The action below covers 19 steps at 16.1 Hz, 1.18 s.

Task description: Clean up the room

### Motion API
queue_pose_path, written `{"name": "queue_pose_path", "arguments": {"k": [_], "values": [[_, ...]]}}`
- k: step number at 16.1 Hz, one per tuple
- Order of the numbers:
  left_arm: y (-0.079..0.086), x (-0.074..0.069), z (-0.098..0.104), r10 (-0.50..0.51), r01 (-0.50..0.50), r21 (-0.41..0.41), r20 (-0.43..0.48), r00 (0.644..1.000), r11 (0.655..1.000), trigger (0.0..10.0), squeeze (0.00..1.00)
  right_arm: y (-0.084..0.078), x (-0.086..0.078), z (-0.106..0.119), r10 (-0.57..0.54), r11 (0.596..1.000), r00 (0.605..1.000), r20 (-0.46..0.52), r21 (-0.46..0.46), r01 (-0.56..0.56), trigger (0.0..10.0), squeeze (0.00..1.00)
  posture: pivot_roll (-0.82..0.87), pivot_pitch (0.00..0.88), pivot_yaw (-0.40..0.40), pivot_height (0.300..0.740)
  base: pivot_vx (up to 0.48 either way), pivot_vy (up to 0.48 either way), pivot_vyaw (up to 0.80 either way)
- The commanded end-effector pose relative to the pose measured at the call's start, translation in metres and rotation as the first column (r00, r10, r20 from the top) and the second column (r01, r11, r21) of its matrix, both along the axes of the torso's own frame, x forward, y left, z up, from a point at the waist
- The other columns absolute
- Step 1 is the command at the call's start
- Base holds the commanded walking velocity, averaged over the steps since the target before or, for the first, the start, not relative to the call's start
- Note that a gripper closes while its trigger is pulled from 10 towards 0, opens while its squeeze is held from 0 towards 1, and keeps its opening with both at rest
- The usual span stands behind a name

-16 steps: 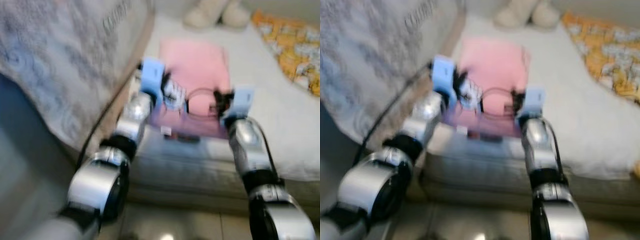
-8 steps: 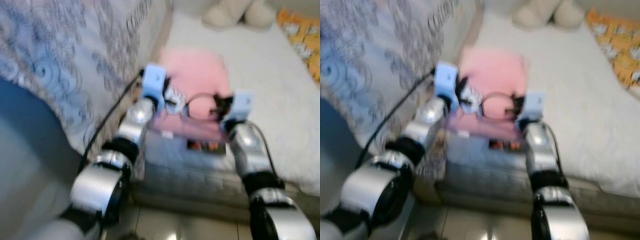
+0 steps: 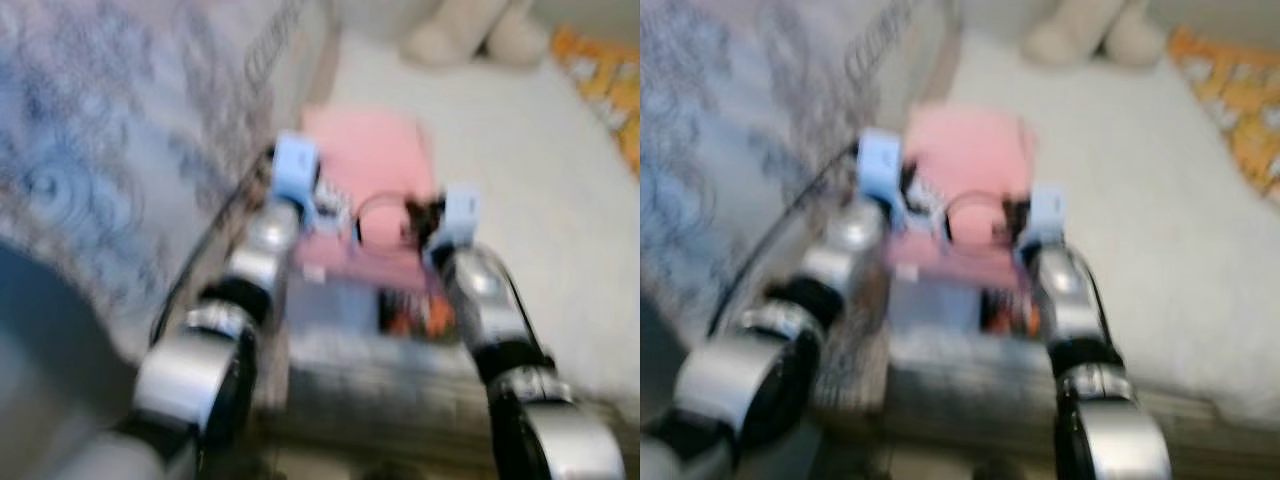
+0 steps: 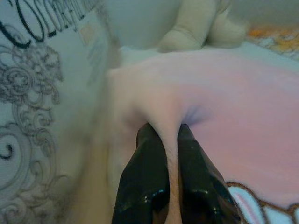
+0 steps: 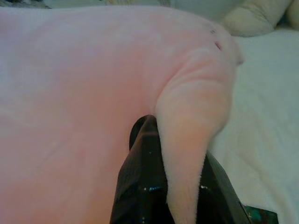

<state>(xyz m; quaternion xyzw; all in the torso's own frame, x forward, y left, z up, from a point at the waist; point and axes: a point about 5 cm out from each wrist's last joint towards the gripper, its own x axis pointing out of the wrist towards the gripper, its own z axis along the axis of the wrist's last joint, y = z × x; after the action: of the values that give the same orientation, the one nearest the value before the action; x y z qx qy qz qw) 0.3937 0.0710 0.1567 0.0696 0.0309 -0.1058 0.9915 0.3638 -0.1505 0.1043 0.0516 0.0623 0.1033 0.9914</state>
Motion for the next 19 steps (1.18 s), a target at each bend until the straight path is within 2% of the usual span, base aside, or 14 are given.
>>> {"name": "queue_pose_path", "arguments": {"k": [1, 2, 4, 5, 7, 8, 9, 10, 12, 13, 16, 17, 18, 19], "values": [[0.035, 0.008, 0.007, 0.179, -0.18, 0.072, 0.018, 0.984, 0.981, 10.0, 0.0, -0.001, 0.001, -0.007, 0.004, 1.0, 0.997, -0.073, 0.01, -0.003, 10.0, 0.0, 0.02, 0.0, 0.014, 0.74, 0.0, 0.0, 0.0], [0.046, 0.008, 0.0, 0.234, -0.233, 0.14, 0.01, 0.972, 0.962, 10.0, 0.0, 0.006, 0.002, -0.014, 0.043, 0.999, 0.989, -0.141, 0.01, -0.042, 10.0, 0.0, 0.03, 0.0, 0.01, 0.74, 0.0, 0.0, 0.0], [0.047, 0.007, -0.002, 0.232, -0.234, 0.14, 0.026, 0.972, 0.962, 10.0, 0.0, 0.015, 0.007, -0.01, 0.071, 0.995, 0.988, -0.141, -0.06, -0.08, 10.0, 0.0, 0.07, 0.0, -0.006, 0.74, 0.0, 0.0, 0.0], [0.047, 0.006, -0.006, 0.237, -0.237, 0.109, 0.007, 0.971, 0.965, 10.0, 0.0, 0.021, 0.01, -0.007, 0.065, 0.988, 0.991, -0.119, -0.131, -0.08, 10.0, 0.0, 0.09, 0.06, -0.025, 0.74, 0.0, 0.0, 0.0], [0.049, 0.004, -0.01, 0.236, -0.234, 0.129, 0.003, 0.972, 0.964, 10.0, 0.0, 0.027, 0.009, -0.01, 0.055, 0.983, 0.992, -0.118, -0.168, -0.074, 10.0, 0.0, 0.08, 0.137, -0.034, 0.74, 0.0, 0.0, 0.0], [0.05, 0.001, -0.02, 0.224, -0.218, 0.154, -0.022, 0.974, 0.964, 10.0, 0.0, 0.033, 0.005, -0.018, 0.029, 0.975, 0.991, -0.132, -0.213, -0.057, 10.0, 0.0, 0.1, 0.205, -0.036, 0.74, 0.0, 0.0, 0.0], [0.05, 0.0, -0.023, 0.219, -0.212, 0.156, -0.027, 0.975, 0.965, 10.0, 0.0, 0.034, 0.003, -0.02, 0.019, 0.973, 0.99, -0.136, -0.227, -0.05, 10.0, 0.0, 0.11, 0.211, -0.039, 0.74, 0.0, 0.0, 0.0], [0.05, 0.0, -0.022, 0.213, -0.207, 0.149, -0.024, 0.977, 0.967, 10.0, 0.0, 0.035, 0.003, -0.022, 0.007, 0.973, 0.991, -0.137, -0.226, -0.038, 10.0, 0.0, 0.11, 0.228, -0.042, 0.74, 0.0, 0.0, 0.0], [0.047, 0.005, -0.006, 0.19, -0.192, 0.097, 0.032, 0.981, 0.977, 10.0, 0.0, 0.041, 0.003, -0.021, -0.021, 0.978, 0.991, -0.129, -0.208, -0.006, 10.0, 0.0, 0.11, 0.226, -0.052, 0.74, 0.0, 0.0, 0.0], [0.046, 0.006, -0.004, 0.189, -0.192, 0.084, 0.038, 0.981, 0.978, 10.0, 0.0, 0.042, 0.0, -0.025, -0.017, 0.974, 0.989, -0.148, -0.228, -0.017, 10.0, 0.0, 0.11, 0.226, -0.061, 0.74, 0.0, 0.0, 0.0], [0.043, 0.002, -0.016, 0.216, -0.215, 0.038, -0.026, 0.976, 0.976, 10.0, 0.0, 0.037, -0.004, -0.034, -0.032, 0.973, 0.983, -0.18, -0.231, -0.011, 10.0, 0.0, 0.11, 0.223, -0.07, 0.74, 0.0, 0.0, 0.0], [0.037, -0.001, -0.022, 0.196, -0.195, 0.022, -0.059, 0.979, 0.981, 10.0, 0.0, 0.039, -0.005, -0.035, -0.035, 0.978, 0.981, -0.19, -0.206, -0.005, 10.0, 0.12, 0.1, 0.226, -0.071, 0.74, 0.0, 0.0, 0.0], [0.034, -0.004, -0.029, 0.186, -0.187, 0.003, -0.093, 0.978, 0.982, 10.0, 0.0, 0.041, -0.007, -0.038, -0.046, 0.989, 0.974, -0.22, -0.145, 0.014, 10.0, 0.46, 0.1, 0.222, -0.067, 0.74, 0.0, 0.0, 0.0], [0.033, -0.005, -0.031, 0.186, -0.188, -0.008, -0.104, 0.977, 0.982, 10.0, 0.0, 0.042, -0.007, -0.04, -0.047, 0.992, 0.971, -0.234, -0.126, 0.018, 10.0, 0.73, 0.1, 0.218, -0.065, 0.74, 0.0, 0.0, 0.0]]}}
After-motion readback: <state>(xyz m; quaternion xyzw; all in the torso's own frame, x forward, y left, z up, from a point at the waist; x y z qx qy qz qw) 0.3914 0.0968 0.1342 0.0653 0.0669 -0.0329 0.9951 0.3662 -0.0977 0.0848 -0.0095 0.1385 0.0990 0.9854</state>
